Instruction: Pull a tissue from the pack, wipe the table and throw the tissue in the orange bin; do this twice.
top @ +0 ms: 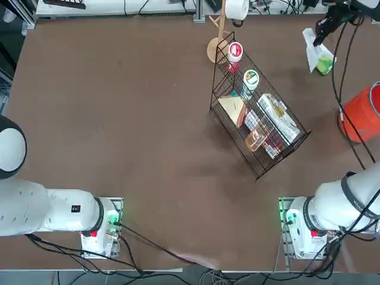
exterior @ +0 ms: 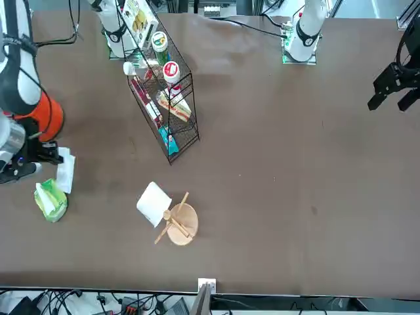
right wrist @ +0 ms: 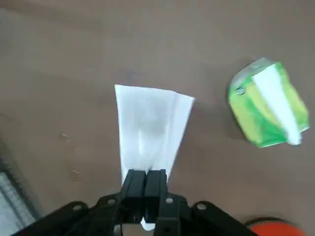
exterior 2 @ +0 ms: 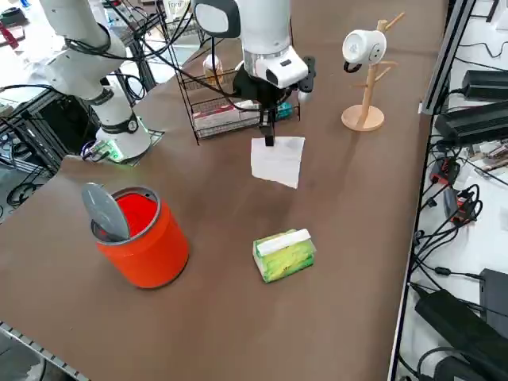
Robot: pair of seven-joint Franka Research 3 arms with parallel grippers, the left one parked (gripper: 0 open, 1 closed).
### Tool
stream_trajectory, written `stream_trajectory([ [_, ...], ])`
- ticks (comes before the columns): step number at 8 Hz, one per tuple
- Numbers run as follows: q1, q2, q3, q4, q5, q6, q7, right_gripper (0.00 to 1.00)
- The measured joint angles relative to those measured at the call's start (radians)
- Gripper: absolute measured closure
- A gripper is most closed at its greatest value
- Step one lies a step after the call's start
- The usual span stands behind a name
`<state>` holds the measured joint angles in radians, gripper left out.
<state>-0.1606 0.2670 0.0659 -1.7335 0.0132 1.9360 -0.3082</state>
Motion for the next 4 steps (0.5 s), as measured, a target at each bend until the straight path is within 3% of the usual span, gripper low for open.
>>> stream_trajectory([
  [4,0.081,-0.064,0.004,-0.193,0.070,0.143,0.252,0.99],
])
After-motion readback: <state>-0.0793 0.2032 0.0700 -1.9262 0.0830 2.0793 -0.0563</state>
